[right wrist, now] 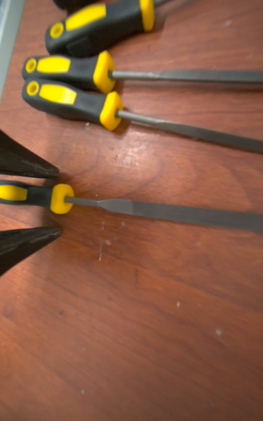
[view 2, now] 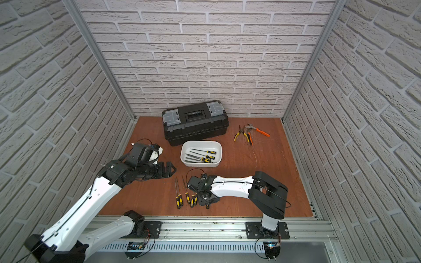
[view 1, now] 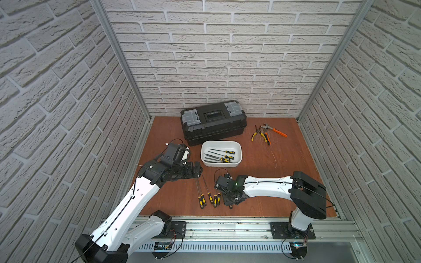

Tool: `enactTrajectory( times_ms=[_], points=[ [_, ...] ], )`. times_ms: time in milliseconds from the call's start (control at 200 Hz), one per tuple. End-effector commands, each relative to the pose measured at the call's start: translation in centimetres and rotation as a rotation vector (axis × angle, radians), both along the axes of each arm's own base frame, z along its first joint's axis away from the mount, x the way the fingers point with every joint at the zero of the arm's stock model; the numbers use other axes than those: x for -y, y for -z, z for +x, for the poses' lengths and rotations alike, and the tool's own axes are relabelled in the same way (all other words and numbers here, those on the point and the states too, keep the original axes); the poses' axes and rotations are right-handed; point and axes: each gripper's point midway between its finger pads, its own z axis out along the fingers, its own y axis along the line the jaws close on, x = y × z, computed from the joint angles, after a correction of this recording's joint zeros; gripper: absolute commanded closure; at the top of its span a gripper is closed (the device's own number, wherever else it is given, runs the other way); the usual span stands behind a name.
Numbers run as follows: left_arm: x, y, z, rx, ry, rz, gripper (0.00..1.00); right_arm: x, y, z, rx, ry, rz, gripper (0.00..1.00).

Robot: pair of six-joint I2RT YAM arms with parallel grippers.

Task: Put the file tool into the storage box
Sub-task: Pick up the file tool from the center of the board.

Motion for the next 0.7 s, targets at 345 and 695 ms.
enactTrajectory(
  times_ms=[345, 695],
  points=[
    [1.0, -2.0, 2.9, 0.086, 0.025, 0.017, 0.02, 2.8, -2.1, 0.9, 0.11, -0.046, -0.128, 0.95],
    [1.8, -5.0, 9.1, 0.153, -0.01, -0.079, 0.02, 2.7, -11.6, 5.5, 0.238, -0.311, -0.005, 0.98]
  ],
)
